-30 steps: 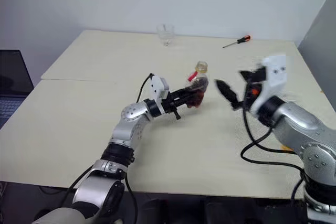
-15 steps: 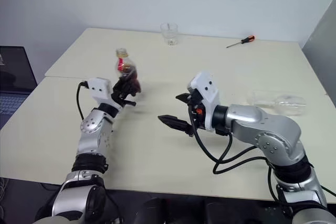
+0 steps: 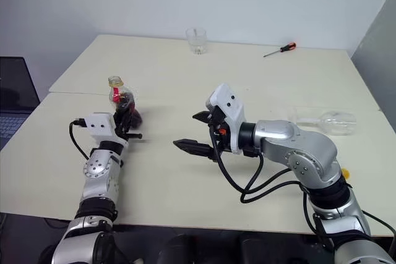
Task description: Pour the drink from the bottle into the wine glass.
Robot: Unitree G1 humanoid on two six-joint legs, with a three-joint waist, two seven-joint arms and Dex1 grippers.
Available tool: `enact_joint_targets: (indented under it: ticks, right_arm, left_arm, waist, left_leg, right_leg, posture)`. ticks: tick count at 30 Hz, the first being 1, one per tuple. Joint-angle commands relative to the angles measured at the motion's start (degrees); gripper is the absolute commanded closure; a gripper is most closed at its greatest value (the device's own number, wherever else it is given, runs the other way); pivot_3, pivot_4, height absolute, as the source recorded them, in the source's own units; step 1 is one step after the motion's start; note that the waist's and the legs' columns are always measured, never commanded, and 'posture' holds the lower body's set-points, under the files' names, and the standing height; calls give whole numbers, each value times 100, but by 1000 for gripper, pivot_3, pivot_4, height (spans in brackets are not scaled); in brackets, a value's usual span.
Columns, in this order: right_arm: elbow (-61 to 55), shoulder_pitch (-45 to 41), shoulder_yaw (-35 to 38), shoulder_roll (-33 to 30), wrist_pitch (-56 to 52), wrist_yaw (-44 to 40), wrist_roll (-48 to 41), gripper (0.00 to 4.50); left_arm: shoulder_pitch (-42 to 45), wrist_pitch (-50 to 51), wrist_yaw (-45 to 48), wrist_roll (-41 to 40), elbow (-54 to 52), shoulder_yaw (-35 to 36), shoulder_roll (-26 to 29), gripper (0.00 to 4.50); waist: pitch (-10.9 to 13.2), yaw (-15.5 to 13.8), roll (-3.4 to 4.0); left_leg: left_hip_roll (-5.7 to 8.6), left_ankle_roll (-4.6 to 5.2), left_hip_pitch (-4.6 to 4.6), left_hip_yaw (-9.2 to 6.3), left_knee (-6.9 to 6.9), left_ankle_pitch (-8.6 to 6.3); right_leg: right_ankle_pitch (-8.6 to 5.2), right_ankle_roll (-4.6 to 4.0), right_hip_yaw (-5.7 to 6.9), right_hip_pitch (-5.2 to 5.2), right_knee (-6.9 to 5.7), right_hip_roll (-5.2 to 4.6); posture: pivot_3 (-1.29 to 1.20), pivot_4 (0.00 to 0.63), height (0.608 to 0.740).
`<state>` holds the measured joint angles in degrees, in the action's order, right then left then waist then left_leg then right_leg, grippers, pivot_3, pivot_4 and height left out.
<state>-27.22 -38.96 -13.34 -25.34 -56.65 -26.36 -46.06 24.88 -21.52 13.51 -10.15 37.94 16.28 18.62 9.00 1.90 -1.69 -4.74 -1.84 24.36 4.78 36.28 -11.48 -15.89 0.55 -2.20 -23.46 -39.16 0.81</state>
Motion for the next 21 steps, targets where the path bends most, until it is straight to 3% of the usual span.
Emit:
enact_joint_targets:
  ticks: [1,7,12,21]
  right_arm:
    - [-103,-127,104,27,24,-95,84,0]
    - [-83,-135,118,36,35,-190,227,0]
    - [-26,-80,202,-4,79,-245,338,0]
    - [35,446,869,-349,198,-308,497,0]
  left_arm:
    - [-251,151,-141,-110,-132,102,-98,2087]
    - [-367,408,-224,-234,-371,136,-168,142]
    - [-519,709,-132,-292,-685,96,-164,65]
    - [-1973,1833,223,-679,-2940,103,-28,65]
  waist:
    - [0,-1,0]
    - [-1,-7,-2]
    - [-1,-3,-2]
    - [-9,0,-15]
  left_leg:
    - [-1,0,-1,0,0,0]
    - [1,0,0,0,0,0]
    - [1,0,1,1,-2,0]
    - [0,-2,-1,-2,-19,-1]
  right_leg:
    - [0,0,1,0,0,1]
    - [0,1,0,1,2,0]
    - [1,-1,1,0,6,0]
    - [1,-4,-12,-6,11,-10]
  posture:
    - [0,150,740]
    - [0,150,740]
    - [0,150,740]
    - [0,150,740]
